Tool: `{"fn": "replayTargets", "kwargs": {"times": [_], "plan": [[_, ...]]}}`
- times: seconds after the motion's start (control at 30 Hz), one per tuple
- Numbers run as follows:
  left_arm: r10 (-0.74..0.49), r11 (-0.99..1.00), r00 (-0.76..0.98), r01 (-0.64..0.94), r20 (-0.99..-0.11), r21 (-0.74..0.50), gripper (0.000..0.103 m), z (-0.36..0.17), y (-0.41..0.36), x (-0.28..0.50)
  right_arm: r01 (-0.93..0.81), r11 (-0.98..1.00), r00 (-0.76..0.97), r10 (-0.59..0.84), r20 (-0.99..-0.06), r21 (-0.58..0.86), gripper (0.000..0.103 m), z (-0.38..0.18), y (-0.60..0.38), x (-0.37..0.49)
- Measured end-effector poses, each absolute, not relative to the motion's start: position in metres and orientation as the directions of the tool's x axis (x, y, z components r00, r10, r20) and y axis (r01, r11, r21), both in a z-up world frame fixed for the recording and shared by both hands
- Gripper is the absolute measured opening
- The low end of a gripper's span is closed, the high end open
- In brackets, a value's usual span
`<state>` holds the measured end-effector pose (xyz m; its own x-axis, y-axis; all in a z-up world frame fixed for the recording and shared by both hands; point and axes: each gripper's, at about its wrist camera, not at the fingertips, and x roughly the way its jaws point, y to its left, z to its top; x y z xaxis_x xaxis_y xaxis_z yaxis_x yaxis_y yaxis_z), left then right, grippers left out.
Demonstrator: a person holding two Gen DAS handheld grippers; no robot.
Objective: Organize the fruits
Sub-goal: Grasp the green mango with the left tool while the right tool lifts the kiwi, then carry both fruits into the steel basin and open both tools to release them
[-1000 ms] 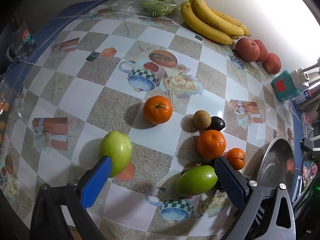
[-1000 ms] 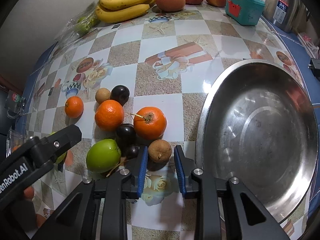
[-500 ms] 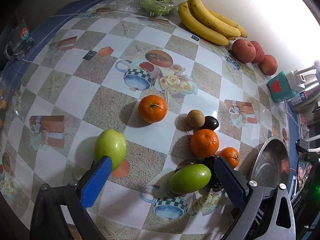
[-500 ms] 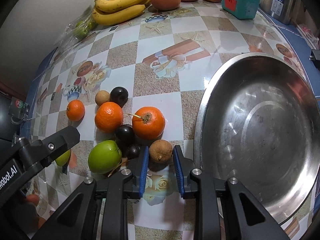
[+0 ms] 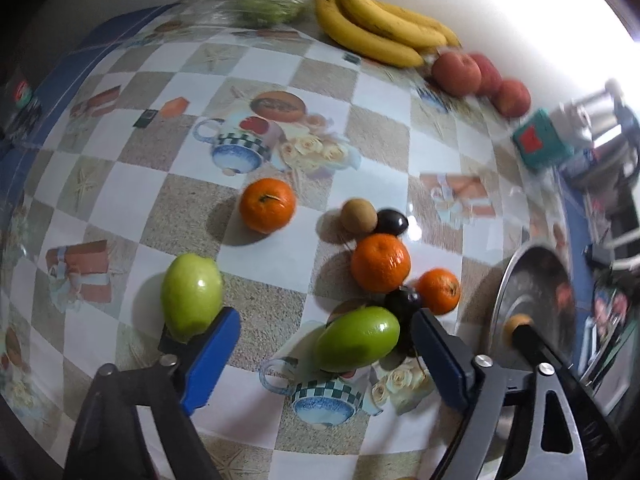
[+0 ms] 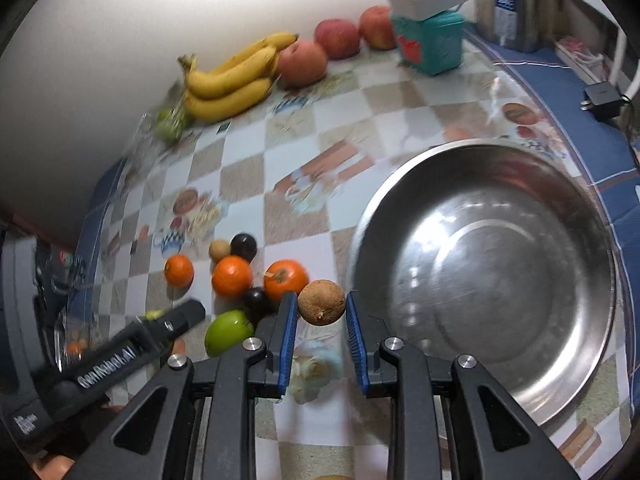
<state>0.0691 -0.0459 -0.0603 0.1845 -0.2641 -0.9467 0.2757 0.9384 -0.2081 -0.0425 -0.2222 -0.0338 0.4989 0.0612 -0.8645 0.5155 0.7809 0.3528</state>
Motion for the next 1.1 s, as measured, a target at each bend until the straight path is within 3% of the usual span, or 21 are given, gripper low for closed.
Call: {"fn": "replayTargets", "kwargs": {"times": [0.3,0.53,0.7,0.87,1.1], "plan": [[-0.234,0.909,0.124,0.381,-0.964,-0.171,0.066,-0.079,-0.067,0.061,0.509,0.782,0.478,0.091,-0.874,0.36,0.026,-0.043,-0.218,-0.037],[-0.241,0.891,0.103,0.419,-0.965,-0.178,0.062,-0.085,-0.078,0.057,0.511,0.778,0.475,0.1,-0.875,0.366,0.026,-0.045,-0.218,-0.037],[-0.239,0.881,0.097,0.44,-0.966,-0.173,0.051,-0.085,-0.089,0.055,0.509,0.779,0.475,0.101,-0.874,0.367,0.026,-0.046,-0.217,-0.037],[-0.251,0.876,0.074,0.442,-0.965,-0.194,0.045,-0.086,-0.091,0.056,0.51,0.778,0.473,0.102,-0.875,0.367,0.026,-0.047,-0.217,-0.036],[-0.265,0.88,0.077,0.428,-0.961,-0.208,0.044,-0.078,-0.077,0.054,0.506,0.78,0.475,0.104,-0.874,0.368,0.026,-0.047,-0.217,-0.036]]}}
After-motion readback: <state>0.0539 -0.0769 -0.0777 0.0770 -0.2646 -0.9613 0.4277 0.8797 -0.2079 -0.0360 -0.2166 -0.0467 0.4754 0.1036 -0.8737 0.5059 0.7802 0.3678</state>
